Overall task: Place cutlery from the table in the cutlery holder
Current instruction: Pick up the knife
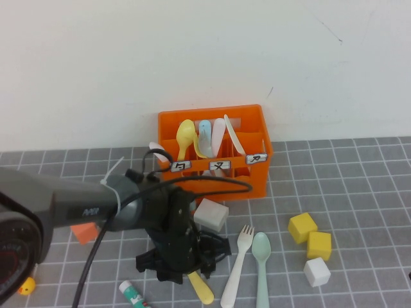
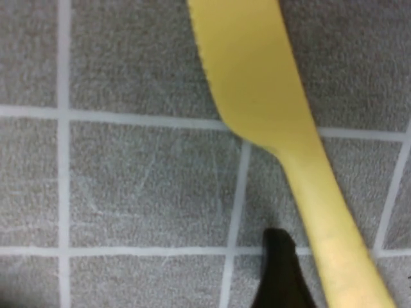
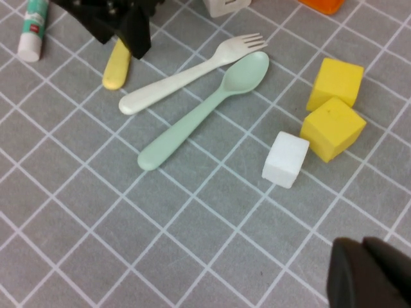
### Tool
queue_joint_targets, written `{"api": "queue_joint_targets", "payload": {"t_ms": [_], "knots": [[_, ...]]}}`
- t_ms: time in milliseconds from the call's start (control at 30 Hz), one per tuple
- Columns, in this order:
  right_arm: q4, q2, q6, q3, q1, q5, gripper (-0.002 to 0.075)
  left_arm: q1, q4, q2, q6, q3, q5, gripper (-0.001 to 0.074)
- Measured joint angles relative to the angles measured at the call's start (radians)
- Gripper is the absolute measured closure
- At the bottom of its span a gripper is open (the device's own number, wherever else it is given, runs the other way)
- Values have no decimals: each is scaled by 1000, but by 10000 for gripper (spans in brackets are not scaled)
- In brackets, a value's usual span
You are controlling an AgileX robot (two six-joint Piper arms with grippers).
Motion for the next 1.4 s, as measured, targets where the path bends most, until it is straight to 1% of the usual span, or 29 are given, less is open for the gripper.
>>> {"api": "queue_joint_targets", "payload": {"t_ms": [100,167,267,467,533,600,633,767,1000,1133,1400], "knots": [[0,0,0,0,0,1,729,-6,93,4,-33,-8,39,346],[0,0,0,0,0,1,729,-6,184,8,-84,-11,86,349],[0,0,0,0,0,2,729,-6,266,9,-130,-11,153,348],[0,0,0,5,0,2,729,-6,285,9,-149,-11,165,349],[0,0,0,10,0,5,729,-6,277,9,-143,-11,159,363],[0,0,0,10,0,5,729,-6,264,9,-111,-11,153,400],[0,0,0,10,0,6,729,-5,257,9,-87,-11,150,432],[0,0,0,10,0,6,729,-5,229,9,-25,-11,130,597],[0,0,0,10,0,6,729,-5,225,9,-15,-11,130,591],[0,0,0,10,0,6,729,-5,233,-3,-15,-6,158,591],[0,0,-2,10,0,6,729,-3,239,-164,-11,3,191,591]]}}
